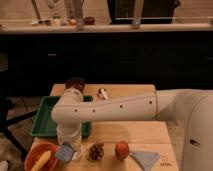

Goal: Place sponge in paper cup

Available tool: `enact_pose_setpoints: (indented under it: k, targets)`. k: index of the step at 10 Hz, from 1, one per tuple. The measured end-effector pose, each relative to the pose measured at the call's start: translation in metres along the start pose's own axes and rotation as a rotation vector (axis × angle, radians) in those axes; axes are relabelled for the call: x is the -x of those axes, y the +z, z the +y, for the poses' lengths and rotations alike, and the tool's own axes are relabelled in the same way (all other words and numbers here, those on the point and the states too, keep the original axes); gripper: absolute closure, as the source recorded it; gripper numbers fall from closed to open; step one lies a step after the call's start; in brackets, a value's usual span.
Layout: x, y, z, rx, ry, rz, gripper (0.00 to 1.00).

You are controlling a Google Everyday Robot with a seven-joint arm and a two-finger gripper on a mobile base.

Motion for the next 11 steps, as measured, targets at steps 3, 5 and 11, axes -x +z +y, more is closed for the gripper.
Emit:
enact_pose_setpoints:
  k: [3,5,11]
  targets:
    - [-0.0017,0.0076,0.0028,0.006,0.012,-0.001,1.0]
    - [-0.0015,0.0079,0.0027,0.007,0.012,-0.002,0.98]
    - [-0.0015,0.0082,0.0028,0.007,0.013,-0.003,0.41]
